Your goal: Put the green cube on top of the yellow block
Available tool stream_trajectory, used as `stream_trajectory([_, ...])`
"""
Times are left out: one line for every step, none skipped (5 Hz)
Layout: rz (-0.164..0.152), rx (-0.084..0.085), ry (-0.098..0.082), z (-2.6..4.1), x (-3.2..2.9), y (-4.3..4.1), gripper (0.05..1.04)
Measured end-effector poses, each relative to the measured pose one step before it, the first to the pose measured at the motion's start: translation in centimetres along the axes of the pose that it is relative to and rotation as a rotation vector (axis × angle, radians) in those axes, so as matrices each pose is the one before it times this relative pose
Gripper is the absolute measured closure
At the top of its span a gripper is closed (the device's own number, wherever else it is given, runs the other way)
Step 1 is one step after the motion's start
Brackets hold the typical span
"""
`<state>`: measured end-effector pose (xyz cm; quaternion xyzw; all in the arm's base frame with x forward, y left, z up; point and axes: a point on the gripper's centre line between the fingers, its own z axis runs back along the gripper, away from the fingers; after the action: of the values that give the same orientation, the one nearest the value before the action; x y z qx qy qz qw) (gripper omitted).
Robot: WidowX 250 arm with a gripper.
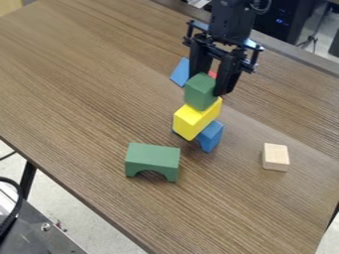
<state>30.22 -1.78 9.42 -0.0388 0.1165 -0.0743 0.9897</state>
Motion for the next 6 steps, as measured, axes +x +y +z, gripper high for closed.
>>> stream_trajectory([0.0142, -0.0076, 0.0029, -0.022, -0.063, 0.248, 0.520])
stream_trajectory([0.0124, -0.0006, -0.0147, 0.406, 0.239, 0.334, 0.520])
stream_trajectory([-0.0016, -0.0007, -0.0003, 0.007, -0.009, 0.093, 0.520])
stream_trajectory([-0.0016, 0.0005, -0.0014, 0.042, -0.004, -0.051, 0.520])
stream_trajectory([-0.0037, 0.0011, 0.0053, -0.254, -0.048, -0.224, 0.521])
stream_trajectory([-0.0108, 0.0080, 0.0141, -0.315, -0.271, -0.171, 0.521])
